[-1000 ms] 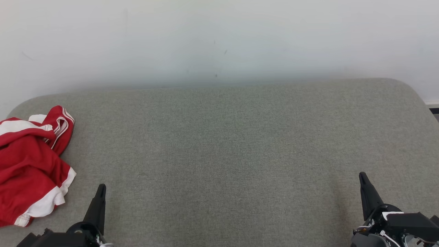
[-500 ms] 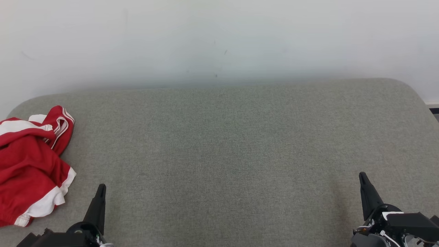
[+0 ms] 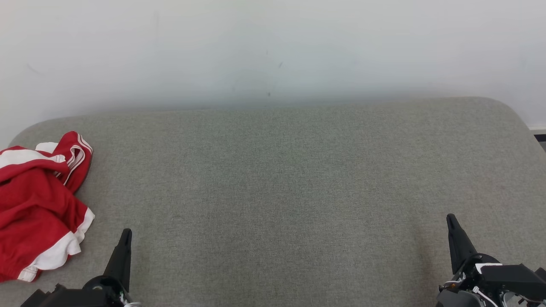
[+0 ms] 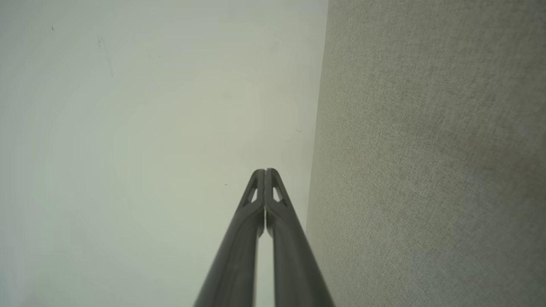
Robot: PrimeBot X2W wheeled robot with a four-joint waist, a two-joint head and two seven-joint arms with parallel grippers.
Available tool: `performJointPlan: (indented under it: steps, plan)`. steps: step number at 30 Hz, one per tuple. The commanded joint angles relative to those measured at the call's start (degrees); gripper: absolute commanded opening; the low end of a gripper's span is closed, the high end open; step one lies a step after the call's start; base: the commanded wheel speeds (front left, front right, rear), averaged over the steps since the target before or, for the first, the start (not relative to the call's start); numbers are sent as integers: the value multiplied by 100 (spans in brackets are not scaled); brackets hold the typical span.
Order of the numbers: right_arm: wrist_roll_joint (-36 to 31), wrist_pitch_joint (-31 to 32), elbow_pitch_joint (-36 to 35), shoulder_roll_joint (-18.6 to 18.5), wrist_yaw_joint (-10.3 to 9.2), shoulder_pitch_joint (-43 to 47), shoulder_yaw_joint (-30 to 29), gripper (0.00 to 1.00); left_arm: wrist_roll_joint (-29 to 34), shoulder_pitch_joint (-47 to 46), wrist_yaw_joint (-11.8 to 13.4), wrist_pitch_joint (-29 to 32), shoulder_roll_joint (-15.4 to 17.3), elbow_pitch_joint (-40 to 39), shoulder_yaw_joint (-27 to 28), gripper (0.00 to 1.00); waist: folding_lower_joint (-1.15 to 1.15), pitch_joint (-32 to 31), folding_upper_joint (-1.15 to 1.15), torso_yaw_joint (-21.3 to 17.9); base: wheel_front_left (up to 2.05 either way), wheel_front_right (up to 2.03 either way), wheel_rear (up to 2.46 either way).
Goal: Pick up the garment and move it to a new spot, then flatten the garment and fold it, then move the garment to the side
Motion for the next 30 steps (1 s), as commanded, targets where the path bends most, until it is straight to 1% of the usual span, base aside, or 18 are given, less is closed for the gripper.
performJointPlan:
  steps: [1,30]
  plan:
    - [9,7,-11,11,-13,-40,-7,0,-25,-60,-6,14,33,-17,17,0,0,0,0,0,0,0,0]
    - [9,6,-11,11,-13,-39,-7,0,-25,-60,-6,14,33,-17,17,0,0,0,0,0,0,0,0]
